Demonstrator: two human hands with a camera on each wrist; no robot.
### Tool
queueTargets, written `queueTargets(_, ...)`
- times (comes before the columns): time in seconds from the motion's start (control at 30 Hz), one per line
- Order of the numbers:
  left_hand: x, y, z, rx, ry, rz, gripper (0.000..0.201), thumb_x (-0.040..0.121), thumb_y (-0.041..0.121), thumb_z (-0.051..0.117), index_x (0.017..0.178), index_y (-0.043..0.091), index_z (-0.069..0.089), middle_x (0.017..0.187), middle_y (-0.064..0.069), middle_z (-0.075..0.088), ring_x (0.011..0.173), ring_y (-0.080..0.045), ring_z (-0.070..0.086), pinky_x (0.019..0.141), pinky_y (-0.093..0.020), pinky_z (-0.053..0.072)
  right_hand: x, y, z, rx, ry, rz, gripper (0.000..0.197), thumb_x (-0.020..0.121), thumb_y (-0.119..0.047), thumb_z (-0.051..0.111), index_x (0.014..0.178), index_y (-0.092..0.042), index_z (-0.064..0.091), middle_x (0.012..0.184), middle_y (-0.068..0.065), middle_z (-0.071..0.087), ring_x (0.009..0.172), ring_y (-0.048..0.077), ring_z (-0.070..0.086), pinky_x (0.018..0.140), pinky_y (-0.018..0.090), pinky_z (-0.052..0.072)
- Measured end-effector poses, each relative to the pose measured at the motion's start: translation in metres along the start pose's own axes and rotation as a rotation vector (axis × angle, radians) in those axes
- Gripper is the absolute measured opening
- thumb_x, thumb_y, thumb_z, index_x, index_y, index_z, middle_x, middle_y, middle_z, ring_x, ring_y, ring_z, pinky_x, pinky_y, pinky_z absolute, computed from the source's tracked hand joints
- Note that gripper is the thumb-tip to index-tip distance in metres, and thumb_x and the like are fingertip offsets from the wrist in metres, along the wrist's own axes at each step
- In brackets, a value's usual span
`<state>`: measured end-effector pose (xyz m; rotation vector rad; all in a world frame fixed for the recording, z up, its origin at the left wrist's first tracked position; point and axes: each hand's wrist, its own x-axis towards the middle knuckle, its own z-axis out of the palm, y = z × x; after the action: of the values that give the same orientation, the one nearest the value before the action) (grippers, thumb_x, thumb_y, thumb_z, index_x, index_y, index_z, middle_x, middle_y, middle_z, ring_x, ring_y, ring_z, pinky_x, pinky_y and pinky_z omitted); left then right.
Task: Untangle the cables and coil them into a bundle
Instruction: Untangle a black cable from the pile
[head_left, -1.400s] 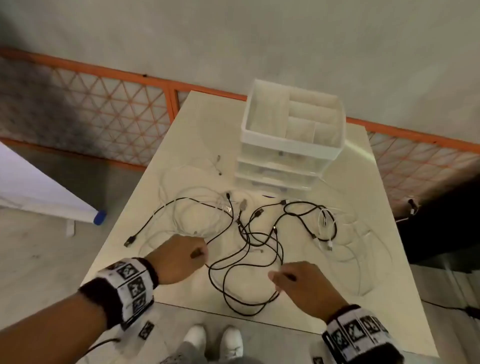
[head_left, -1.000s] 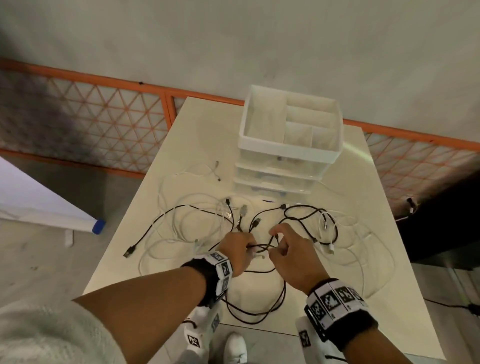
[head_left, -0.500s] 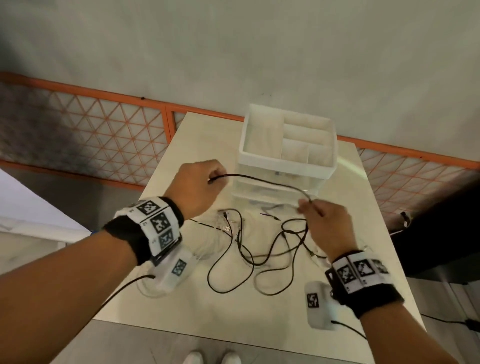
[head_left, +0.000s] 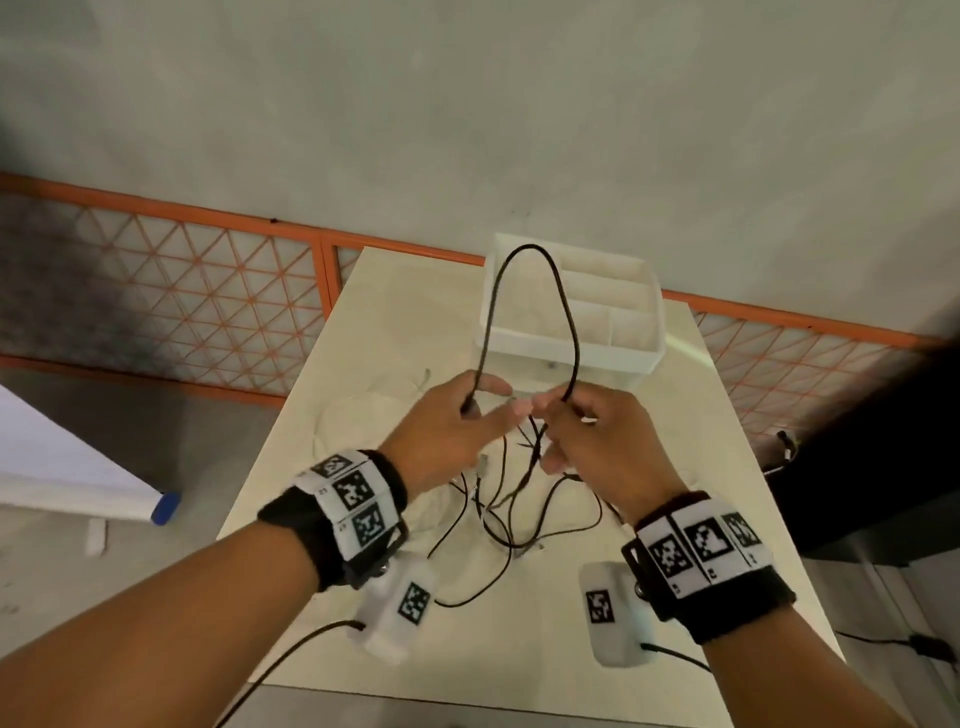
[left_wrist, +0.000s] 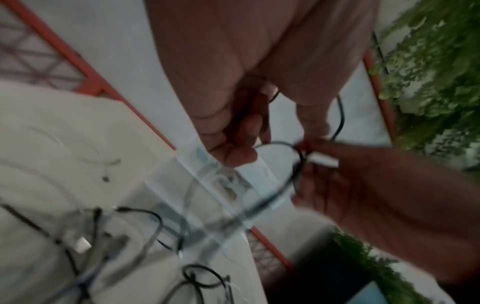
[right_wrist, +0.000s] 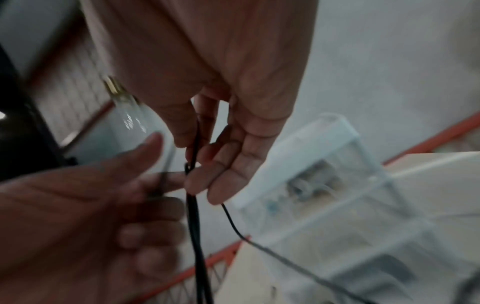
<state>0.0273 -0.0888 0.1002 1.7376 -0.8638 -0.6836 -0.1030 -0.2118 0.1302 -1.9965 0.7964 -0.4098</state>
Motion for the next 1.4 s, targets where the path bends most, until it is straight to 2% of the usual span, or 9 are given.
queueTargets(0.3,0.017,-0.045,0.009,0.203,-0.023,-0.143,0.034,0.096,0.042,0.055,0.072,0.018,0.060,0.056,0.007,0.049,0.053,-0.012,0.046,0.058,-0.027,0.038,0.014,-0.027,-0.058,0.093,0.422,-0.251,0.022,0.098,-0.021,0.059,0.084,-0.031,0.072,0.064,-0.006,0.066,0.053,0.009,0.062,0.058,0.029,0.055)
queueTargets(0.47,0.020,-0.083,-0.019,0.533,-0.132,-0.298,0.036,0.100,0.043,0.045,0.094,0.015,0.067,0.086,-0.003,0.064,0.078,-0.022,0.058,0.066,-0.030,0.038,0.031,-0.009,-0.083,0.157,0.604,-0.181,0.023,0.100,-0.034,0.056,0.084,-0.026,0.069,0.070,-0.012,0.061,0.043,0.007,0.057,0.051,0.023,0.048)
queueTargets(0.57,0.027,-0.060,-0.028,0.568,-0.111,-0.298,0.049,0.095,0.034,0.057,0.140,0.018,0.047,0.091,0.002,0.060,0.082,-0.015,0.057,0.066,-0.025,0.040,0.036,0.000,-0.082,0.207,0.476,-0.127,0.024,0.101,-0.033,0.057,0.081,-0.029,0.070,0.086,-0.003,0.070,0.051,0.015,0.066,0.055,0.031,0.054)
queueTargets(0.67,0.035,0.003,-0.025,0.275,0.186,-0.057,0.066,0.088,0.015,0.064,0.147,0.027,0.036,0.108,0.000,0.054,0.090,-0.011,0.055,0.072,-0.023,0.047,0.032,-0.002,-0.067,0.111,0.233,-0.158,0.024,0.100,-0.025,0.057,0.084,-0.030,0.075,0.078,-0.001,0.073,0.062,0.024,0.072,0.059,0.038,0.058)
queueTargets(0.77,0.039,0.068,-0.005,0.116,0.054,0.231,0.085,0.080,0.023,0.077,0.141,0.050,0.026,0.135,0.011,0.045,0.120,-0.002,0.045,0.094,-0.021,0.042,0.031,-0.016,-0.055,0.010,0.080,-0.246,0.018,0.098,-0.028,0.061,0.094,-0.029,0.079,0.073,-0.007,0.073,0.062,0.012,0.071,0.071,0.043,0.062)
queueTargets(0.87,0.051,0.074,0.029,0.245,0.011,0.273,0.032,0.088,0.039,0.068,0.118,0.030,0.061,0.102,0.007,0.070,0.097,-0.008,0.064,0.085,-0.027,0.049,0.035,-0.034,-0.062,0.017,0.150,-0.417,0.019,0.097,-0.021,0.063,0.096,-0.031,0.079,0.079,-0.016,0.075,0.070,0.012,0.071,0.074,0.041,0.061)
queueTargets(0.97,0.059,0.034,0.052,0.200,0.011,0.087,0.030,0.098,0.040,0.049,0.088,0.019,0.068,0.073,-0.001,0.066,0.070,-0.019,0.063,0.076,-0.035,0.054,0.045,-0.038,-0.088,0.195,0.370,-0.424,0.026,0.095,-0.008,0.062,0.092,-0.029,0.077,0.079,-0.010,0.075,0.069,0.016,0.074,0.067,0.033,0.062)
queueTargets(1.2,0.058,-0.030,0.035,0.444,-0.041,-0.211,0.025,0.099,0.016,0.041,0.088,0.019,0.063,0.077,0.000,0.059,0.058,-0.013,0.050,0.052,-0.024,0.038,0.051,0.009,-0.093,0.312,0.523,-0.324,0.025,0.092,-0.013,0.066,0.093,-0.035,0.078,0.079,-0.013,0.074,0.067,0.010,0.064,0.067,0.034,0.057)
queueTargets(1.4,0.057,0.031,0.017,0.467,-0.091,0.029,0.025,0.095,0.041,0.058,0.076,0.024,0.057,0.072,0.003,0.058,0.066,-0.010,0.050,0.061,-0.023,0.036,0.060,0.028,-0.081,0.310,0.440,-0.239,0.014,0.096,-0.035,0.064,0.099,-0.039,0.078,0.072,-0.021,0.066,0.061,0.008,0.055,0.065,0.029,0.046)
